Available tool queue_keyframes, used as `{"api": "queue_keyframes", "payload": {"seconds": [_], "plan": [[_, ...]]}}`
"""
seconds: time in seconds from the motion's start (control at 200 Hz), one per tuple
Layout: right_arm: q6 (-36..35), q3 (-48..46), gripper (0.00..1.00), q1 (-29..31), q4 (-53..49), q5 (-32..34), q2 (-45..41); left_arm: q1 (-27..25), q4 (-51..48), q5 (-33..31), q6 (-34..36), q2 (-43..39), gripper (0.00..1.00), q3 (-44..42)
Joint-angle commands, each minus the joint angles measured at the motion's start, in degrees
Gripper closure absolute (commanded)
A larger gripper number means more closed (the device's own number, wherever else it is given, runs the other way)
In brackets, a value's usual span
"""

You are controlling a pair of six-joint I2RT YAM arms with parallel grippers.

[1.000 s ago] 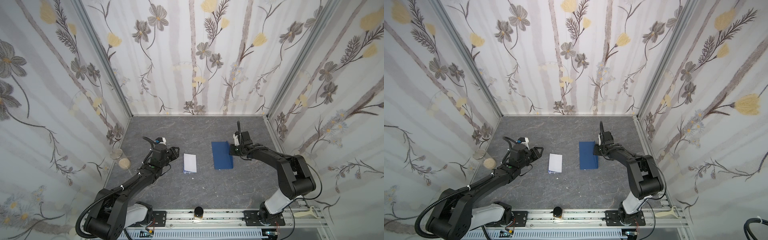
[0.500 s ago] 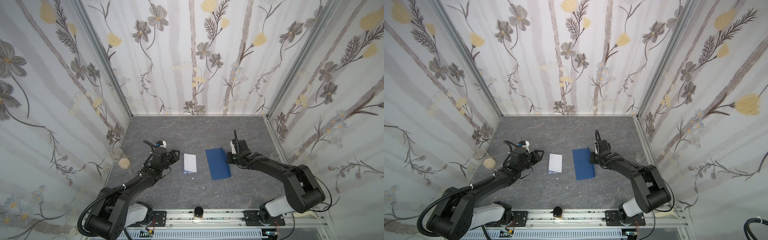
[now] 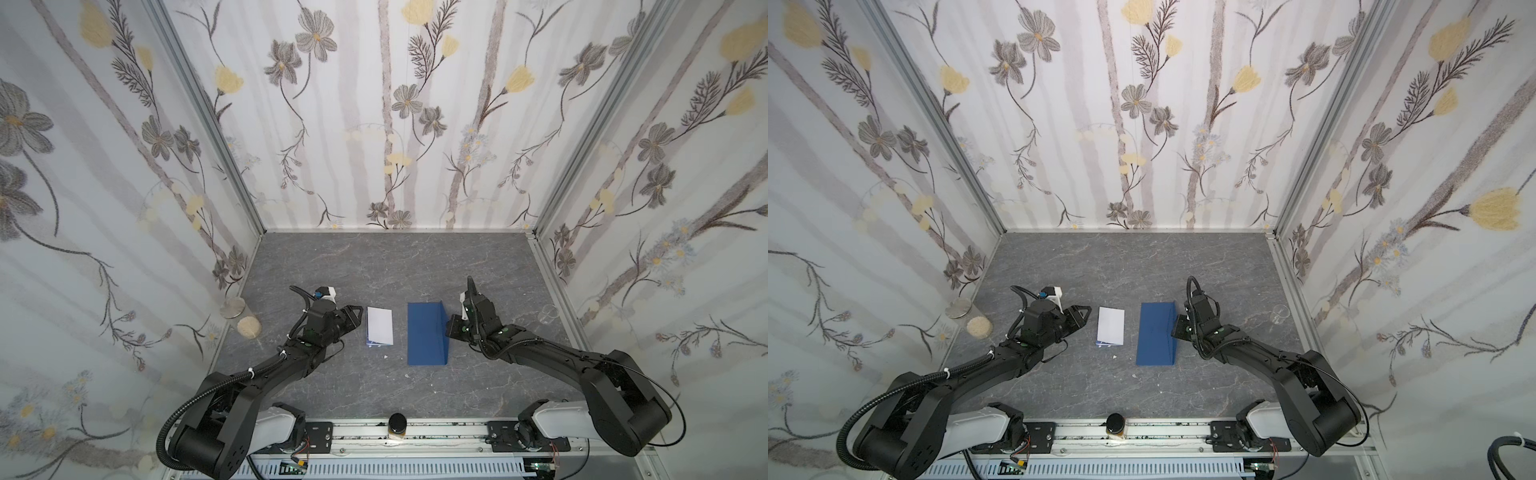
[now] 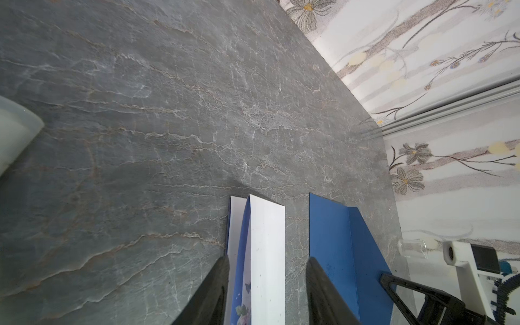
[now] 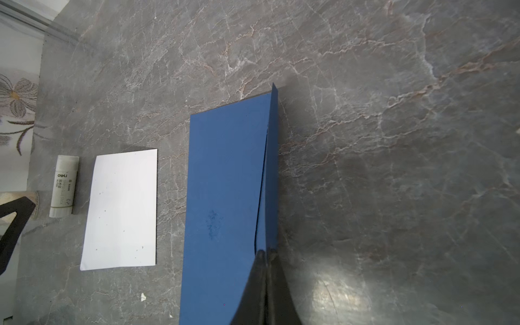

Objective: Place the letter into the envelope and seal it

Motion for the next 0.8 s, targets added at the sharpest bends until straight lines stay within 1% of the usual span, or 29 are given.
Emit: {"api": "queue_keyframes", "payload": {"seconds": [0.0, 0.19, 0.51, 0.53, 0.8], "plan": [[3.06, 0.53, 1.00, 1.48, 3.66, 1.55, 1.18, -0.50, 3.38, -0.39, -0.79, 0.39, 0.54, -0.14], [3.69, 2.26, 1.00, 3.81, 4.42, 1.97, 3.69, -1.25, 3.89, -0.67, -0.62, 0.74, 0.54, -0.33], [3.42, 3.70, 1.00, 4.64, 4.74, 2.26, 4.63, -1.93, 4.28, -1.21, -0.66, 0.85, 0.54, -1.06], [3.31, 3.83, 1.00, 4.69, 4.70, 2.26, 6.29, -1.93, 4.29, -1.21, -0.62, 0.88, 0.54, -1.05], [2.31, 4.99, 1.00, 4.93, 4.43, 2.08, 8.24, -2.03, 4.64, -1.03, -0.57, 2.34, 0.54, -0.73]]}}
